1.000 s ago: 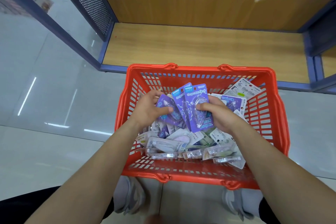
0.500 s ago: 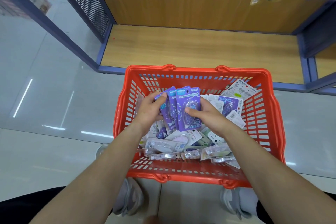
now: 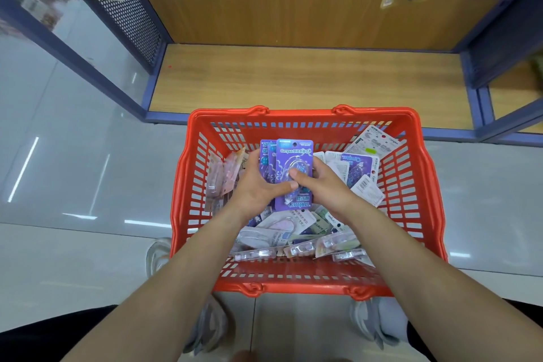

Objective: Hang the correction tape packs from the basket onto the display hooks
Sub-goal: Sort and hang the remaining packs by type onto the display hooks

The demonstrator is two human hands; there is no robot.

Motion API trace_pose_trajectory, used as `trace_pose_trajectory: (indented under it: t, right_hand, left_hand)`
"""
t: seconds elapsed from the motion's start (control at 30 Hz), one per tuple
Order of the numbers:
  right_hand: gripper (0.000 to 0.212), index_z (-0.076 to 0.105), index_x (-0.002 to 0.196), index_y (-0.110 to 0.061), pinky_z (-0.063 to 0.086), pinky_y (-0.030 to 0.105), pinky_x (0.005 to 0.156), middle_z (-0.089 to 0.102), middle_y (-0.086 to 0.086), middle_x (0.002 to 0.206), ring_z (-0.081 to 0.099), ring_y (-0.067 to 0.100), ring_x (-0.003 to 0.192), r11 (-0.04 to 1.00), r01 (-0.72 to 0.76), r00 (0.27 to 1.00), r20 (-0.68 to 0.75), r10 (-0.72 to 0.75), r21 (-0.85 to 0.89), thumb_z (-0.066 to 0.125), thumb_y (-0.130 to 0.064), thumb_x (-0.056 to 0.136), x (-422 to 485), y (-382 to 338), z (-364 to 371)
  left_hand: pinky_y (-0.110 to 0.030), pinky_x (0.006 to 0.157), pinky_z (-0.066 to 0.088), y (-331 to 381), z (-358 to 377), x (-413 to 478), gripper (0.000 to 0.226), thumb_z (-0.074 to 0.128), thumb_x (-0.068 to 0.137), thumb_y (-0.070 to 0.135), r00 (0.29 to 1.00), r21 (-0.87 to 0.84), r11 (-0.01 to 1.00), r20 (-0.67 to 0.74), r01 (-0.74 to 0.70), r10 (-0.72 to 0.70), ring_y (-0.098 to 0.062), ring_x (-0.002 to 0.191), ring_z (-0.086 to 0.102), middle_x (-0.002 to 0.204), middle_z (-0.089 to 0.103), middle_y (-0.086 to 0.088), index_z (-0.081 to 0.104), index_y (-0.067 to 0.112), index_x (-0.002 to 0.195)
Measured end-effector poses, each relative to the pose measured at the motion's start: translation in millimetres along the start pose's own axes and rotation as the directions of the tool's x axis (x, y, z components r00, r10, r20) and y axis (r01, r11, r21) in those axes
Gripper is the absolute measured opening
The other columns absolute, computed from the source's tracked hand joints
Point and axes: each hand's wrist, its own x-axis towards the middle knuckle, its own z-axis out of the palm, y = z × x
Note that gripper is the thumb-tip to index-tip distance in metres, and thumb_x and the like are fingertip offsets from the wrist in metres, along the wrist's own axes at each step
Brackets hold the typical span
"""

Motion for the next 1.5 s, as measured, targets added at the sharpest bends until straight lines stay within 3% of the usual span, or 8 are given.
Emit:
trace_pose_trajectory:
  t: [0.17,0.3,0.4,0.87,1.1,1.2,1.33,1.5]
  right_hand:
    - [0.024,0.064,0.120,-0.023,0.050,0.053,0.107,0.073,0.003,0.118,0.070,0.024,0.109,0.994,-0.110,0.994,0.003,0.110,-0.025,0.054,-0.040,0.105,2,1,-17]
    - [0.030,0.063,0.130,-0.011,0.047,0.038,0.103,0.065,0.003,0.125,0.061,0.022,0.120,0.941,-0.099,0.889,-0.454,-0.063,-0.324,0.060,-0.023,0.103,4,8,-70]
    - [0.037,0.059,0.134,-0.002,0.046,0.038,0.105,0.063,0.014,0.131,0.060,0.030,0.122,0.884,-0.181,0.786,-0.603,-0.133,-0.431,0.063,-0.012,0.098,0,25,-92]
    - [0.038,0.059,0.126,-0.002,0.048,0.046,0.101,0.063,0.013,0.124,0.057,0.029,0.118,0.889,-0.207,0.702,-0.695,-0.155,-0.408,0.069,-0.012,0.092,-4,52,-72]
    - [0.019,0.056,0.083,-0.021,0.047,0.037,0.072,0.063,0.005,0.089,0.061,0.031,0.089,0.862,-0.219,0.736,-0.657,-0.163,-0.458,0.076,-0.023,0.086,11,54,-74]
    - [0.018,0.055,0.083,-0.020,0.042,0.035,0.065,0.060,-0.001,0.079,0.060,0.029,0.079,0.868,-0.225,0.720,-0.675,-0.158,-0.443,0.071,-0.017,0.090,7,42,-76]
    - [0.014,0.062,0.093,-0.022,0.054,0.038,0.074,0.069,0.003,0.086,0.068,0.024,0.082,0.951,0.045,0.726,-0.644,-0.242,-0.307,0.070,-0.012,0.094,-7,10,-72]
    - [0.013,0.068,0.100,-0.017,0.056,0.019,0.069,0.075,-0.002,0.091,0.071,0.002,0.076,0.952,0.296,0.813,-0.505,-0.291,-0.072,0.067,-0.004,0.097,-33,-52,-57]
  left_hand:
    - [-0.035,0.086,0.062,-5,5,7,0.075,0.087,0.078,0.004,0.999,0.034,0.999,0.002,0.038,-0.038,-0.006,0.098,0.073,0.114,0.069,0.009,0.040,0.033,0.128]
    - [-0.036,0.080,0.062,-4,-3,15,0.076,0.085,0.080,0.003,0.995,0.072,0.992,-0.035,0.100,-0.097,-0.008,0.094,0.072,0.110,0.069,0.009,0.037,0.032,0.131]
    - [-0.026,0.071,0.061,-3,-4,22,0.073,0.083,0.081,0.000,0.993,0.048,0.994,-0.068,0.102,-0.099,-0.007,0.090,0.071,0.107,0.068,0.008,0.038,0.027,0.132]
    - [-0.044,0.091,0.060,-17,7,37,0.083,0.086,0.079,0.006,0.988,0.082,0.985,0.013,0.153,-0.155,-0.013,0.100,0.072,0.114,0.069,0.007,0.036,0.027,0.142]
    - [-0.049,0.092,0.060,-15,13,32,0.087,0.087,0.079,0.007,0.984,0.088,0.982,0.046,0.165,-0.170,-0.020,0.105,0.072,0.117,0.069,0.006,0.034,0.031,0.144]
    - [-0.044,0.089,0.061,-11,13,29,0.083,0.086,0.079,0.005,0.984,0.080,0.983,0.045,0.166,-0.170,-0.018,0.104,0.072,0.116,0.069,0.006,0.034,0.035,0.137]
    - [-0.045,0.089,0.061,7,7,23,0.078,0.087,0.078,0.006,0.988,0.079,0.986,0.038,0.144,-0.148,-0.016,0.098,0.075,0.114,0.072,0.004,0.039,0.035,0.131]
    - [-0.037,0.083,0.063,50,-2,4,0.083,0.095,0.067,0.014,0.999,0.091,0.995,0.012,0.051,-0.053,-0.014,0.096,0.075,0.112,0.075,0.001,0.046,0.026,0.133]
